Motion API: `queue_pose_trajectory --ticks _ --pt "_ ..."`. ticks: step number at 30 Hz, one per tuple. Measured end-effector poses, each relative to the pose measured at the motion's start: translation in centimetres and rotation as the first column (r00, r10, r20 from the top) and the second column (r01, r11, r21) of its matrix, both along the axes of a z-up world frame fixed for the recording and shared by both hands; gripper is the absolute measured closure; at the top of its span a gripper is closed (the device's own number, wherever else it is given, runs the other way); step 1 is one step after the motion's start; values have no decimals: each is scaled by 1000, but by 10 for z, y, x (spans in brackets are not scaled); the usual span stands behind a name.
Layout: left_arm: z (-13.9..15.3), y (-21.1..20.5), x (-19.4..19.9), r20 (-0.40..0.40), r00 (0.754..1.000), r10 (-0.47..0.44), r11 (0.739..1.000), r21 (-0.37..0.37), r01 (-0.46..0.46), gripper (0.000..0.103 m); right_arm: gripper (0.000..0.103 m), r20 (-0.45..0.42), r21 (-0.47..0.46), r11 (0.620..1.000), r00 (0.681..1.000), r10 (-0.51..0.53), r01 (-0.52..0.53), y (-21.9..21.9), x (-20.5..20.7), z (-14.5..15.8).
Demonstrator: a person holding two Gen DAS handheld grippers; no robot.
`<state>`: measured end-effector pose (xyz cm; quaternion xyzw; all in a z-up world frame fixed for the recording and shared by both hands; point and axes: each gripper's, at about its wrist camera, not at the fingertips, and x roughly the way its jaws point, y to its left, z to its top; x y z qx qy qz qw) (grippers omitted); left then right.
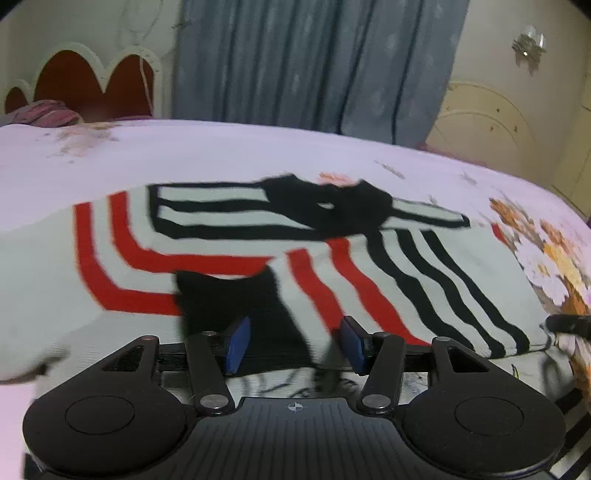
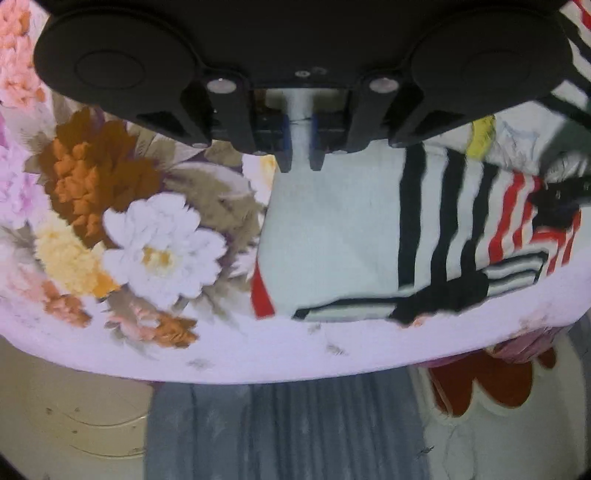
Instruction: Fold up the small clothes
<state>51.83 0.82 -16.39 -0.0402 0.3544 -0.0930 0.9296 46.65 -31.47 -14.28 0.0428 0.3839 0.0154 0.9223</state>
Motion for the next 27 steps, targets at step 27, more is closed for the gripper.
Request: queue_pose_trajectory --ticks 27 --pt "-48 404 -109 -110 594 797 467 -512 -721 64 59 36 97 976 979 -199 195 55 12 22"
